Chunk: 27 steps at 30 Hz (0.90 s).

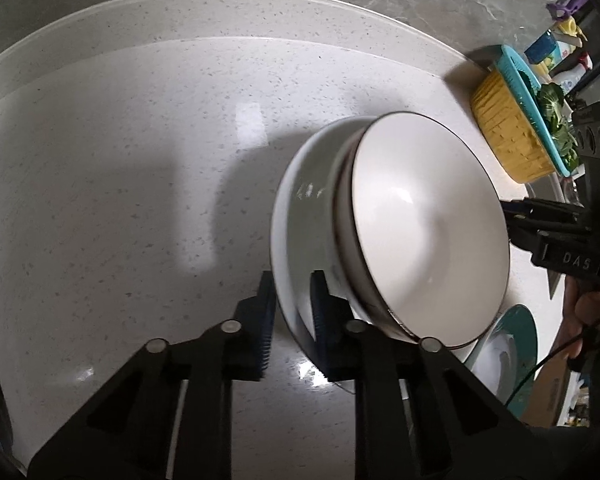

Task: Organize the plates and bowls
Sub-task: 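Lift the bowl stack and carry it onto the teal-rimmed plates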

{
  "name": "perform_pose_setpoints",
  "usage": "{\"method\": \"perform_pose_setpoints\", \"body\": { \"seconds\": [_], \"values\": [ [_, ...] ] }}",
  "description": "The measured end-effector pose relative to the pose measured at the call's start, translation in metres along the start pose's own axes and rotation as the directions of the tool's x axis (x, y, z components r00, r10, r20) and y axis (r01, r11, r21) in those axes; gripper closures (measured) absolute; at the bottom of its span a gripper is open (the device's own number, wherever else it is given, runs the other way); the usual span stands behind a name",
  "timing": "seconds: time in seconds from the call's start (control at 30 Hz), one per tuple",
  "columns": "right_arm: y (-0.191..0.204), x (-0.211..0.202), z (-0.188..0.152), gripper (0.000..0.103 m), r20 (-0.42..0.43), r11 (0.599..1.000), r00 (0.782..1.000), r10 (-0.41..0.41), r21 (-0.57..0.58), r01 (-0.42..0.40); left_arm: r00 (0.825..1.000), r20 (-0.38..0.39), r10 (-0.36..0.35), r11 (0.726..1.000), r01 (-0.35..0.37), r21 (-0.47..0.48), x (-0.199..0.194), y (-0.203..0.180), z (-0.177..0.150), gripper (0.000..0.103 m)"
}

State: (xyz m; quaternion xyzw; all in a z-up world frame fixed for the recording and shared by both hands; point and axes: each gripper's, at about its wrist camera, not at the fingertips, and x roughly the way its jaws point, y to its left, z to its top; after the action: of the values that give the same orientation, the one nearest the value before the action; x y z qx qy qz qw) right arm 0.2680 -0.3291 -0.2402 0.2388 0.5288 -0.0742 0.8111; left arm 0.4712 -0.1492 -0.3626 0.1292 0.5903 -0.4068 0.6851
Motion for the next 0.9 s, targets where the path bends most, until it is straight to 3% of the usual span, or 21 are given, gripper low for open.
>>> {"method": "perform_pose_setpoints", "body": {
  "seconds": [0.07, 0.23, 0.3, 0.37, 0.9],
  "values": [
    [0.003, 0.001, -0.002, 0.08, 0.001, 1.0, 1.0, 0.018, 0.003, -0.018, 1.0, -0.008, -0.01, 1.0, 0.01, -0.009, 0.002, 0.0, 0.001, 0.088],
    [0.006, 0.021, -0.002, 0.08, -0.069, 0.998, 0.996, 0.049, 0.035, -0.047, 1.0, -0.016, -0.008, 1.0, 0.008, -0.01, 0.009, -0.004, 0.002, 0.088],
    [0.008, 0.021, -0.004, 0.08, -0.05, 0.999, 0.998, 0.04, 0.029, -0.039, 1.0, -0.011, -0.014, 1.0, 0.014, -0.018, 0.011, -0.005, 0.001, 0.089],
    [0.011, 0.023, -0.005, 0.089, -0.054, 0.999, 0.998, 0.045, 0.016, -0.044, 1.0, -0.01, -0.013, 1.0, 0.013, -0.017, 0.012, -0.005, 0.001, 0.089],
    [0.011, 0.018, -0.007, 0.09, -0.026, 0.999, 0.999, 0.04, 0.024, -0.04, 1.0, -0.013, -0.01, 1.0, 0.01, -0.006, 0.011, -0.009, -0.002, 0.09]
  ]
}}
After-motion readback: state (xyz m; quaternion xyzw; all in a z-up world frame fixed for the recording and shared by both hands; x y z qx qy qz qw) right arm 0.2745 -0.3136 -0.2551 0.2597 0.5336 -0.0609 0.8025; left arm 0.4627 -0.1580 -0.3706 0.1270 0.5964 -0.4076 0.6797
